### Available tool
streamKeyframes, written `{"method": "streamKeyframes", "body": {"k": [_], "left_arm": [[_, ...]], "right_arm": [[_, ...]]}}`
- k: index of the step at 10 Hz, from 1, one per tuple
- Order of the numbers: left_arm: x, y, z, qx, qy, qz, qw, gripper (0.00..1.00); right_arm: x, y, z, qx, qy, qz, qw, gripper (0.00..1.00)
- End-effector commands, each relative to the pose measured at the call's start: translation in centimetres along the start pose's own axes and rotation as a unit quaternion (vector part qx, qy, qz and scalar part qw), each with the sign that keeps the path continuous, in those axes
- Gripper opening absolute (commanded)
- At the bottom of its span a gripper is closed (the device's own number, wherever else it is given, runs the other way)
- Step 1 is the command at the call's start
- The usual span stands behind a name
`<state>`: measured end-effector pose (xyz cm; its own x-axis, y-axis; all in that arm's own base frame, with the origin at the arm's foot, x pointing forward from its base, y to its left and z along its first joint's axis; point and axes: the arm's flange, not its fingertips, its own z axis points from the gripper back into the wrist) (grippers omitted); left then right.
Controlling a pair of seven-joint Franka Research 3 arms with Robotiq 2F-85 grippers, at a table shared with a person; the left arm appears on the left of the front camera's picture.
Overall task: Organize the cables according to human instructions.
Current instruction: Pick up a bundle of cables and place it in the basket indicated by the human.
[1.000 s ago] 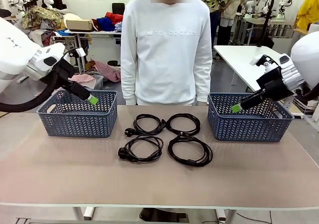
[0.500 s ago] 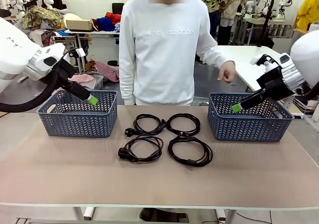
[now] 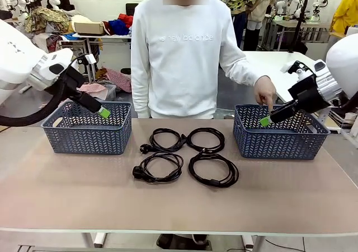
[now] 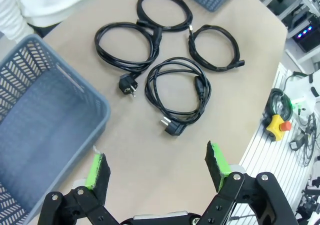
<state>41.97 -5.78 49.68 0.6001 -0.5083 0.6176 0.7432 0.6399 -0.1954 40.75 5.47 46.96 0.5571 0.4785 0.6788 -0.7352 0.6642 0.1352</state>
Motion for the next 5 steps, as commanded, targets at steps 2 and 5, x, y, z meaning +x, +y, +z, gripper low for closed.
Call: {"method": "streamKeyframes", "body": {"k": [2, 5], "left_arm": [[-0.28, 0.15, -0.03, -0.01, -0.008, -0.005, 1.0, 1.0], [-0.28, 0.15, -0.03, -0.01, -0.008, -0.005, 1.0, 1.0]], "right_arm": [[0.06, -0.36, -0.16, 0.008, -0.009, 0.006, 1.0, 1.0], [0.06, -0.36, -0.16, 0.008, -0.009, 0.006, 1.0, 1.0]]}}
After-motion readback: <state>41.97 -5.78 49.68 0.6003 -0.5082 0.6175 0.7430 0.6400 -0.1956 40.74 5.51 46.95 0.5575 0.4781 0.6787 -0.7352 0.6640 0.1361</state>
